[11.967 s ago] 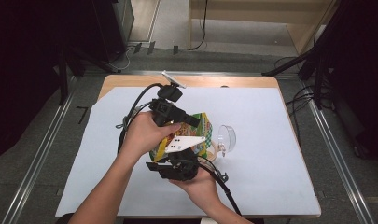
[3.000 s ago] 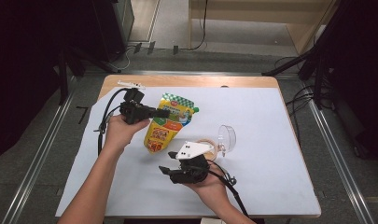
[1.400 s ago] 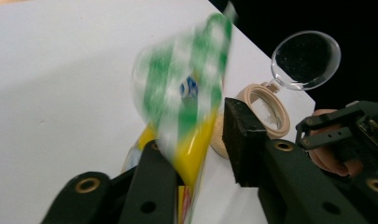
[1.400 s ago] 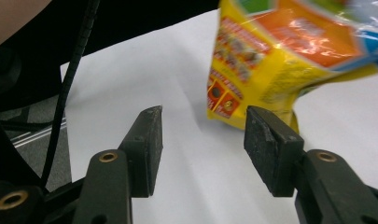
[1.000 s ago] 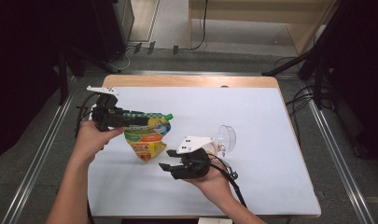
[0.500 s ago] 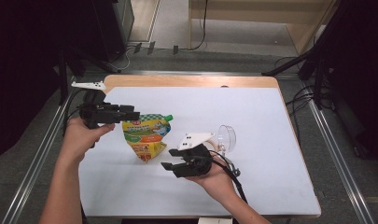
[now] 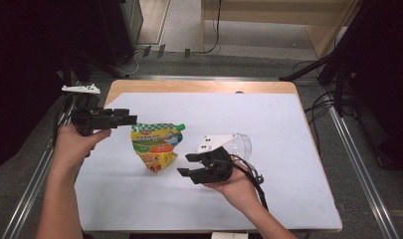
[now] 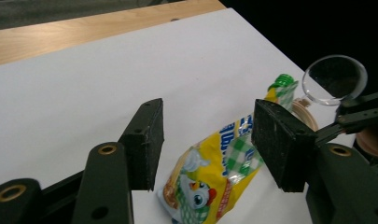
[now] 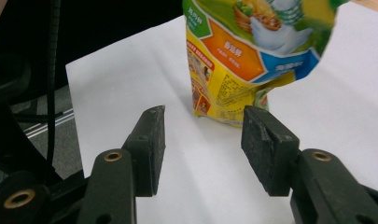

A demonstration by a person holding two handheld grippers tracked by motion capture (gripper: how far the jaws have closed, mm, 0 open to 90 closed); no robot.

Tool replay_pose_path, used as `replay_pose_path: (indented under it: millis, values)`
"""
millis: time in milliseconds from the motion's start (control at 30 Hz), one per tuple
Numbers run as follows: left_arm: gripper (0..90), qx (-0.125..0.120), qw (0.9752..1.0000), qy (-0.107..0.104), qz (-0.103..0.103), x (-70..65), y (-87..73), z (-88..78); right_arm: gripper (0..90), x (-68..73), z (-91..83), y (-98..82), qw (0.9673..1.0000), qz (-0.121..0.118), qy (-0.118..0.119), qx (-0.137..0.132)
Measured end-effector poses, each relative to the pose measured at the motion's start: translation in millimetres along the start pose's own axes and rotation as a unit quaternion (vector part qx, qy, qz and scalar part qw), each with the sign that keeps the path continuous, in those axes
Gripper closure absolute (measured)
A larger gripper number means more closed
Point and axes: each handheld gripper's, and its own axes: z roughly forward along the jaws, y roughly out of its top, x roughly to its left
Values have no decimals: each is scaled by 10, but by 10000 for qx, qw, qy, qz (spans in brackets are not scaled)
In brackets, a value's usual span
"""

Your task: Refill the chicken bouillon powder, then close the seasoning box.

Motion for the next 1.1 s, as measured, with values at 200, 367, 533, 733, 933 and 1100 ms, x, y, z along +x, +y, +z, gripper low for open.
replay_pose_path:
  millis: [200,367,533,733,933,1100]
  values:
    - [405,32,9997,133,-201,103,-57,37,507,-44,-112,41,10000,14,-62,-63]
    - [387,90,9991,264,-306,183,-106,82,512,-77,-198,81,10000,25,-91,-27]
    - [383,119,9989,273,-366,238,-139,112,516,-111,-288,117,9999,25,-115,-50]
    - [389,128,9989,370,-249,274,-174,168,521,-152,-396,160,9999,48,-145,-76]
    - [398,178,9989,392,-203,294,-211,255,562,-231,-539,194,9996,106,-208,-140]
    - [392,243,9985,378,-322,334,-235,315,594,-296,-654,214,9992,162,-309,-181]
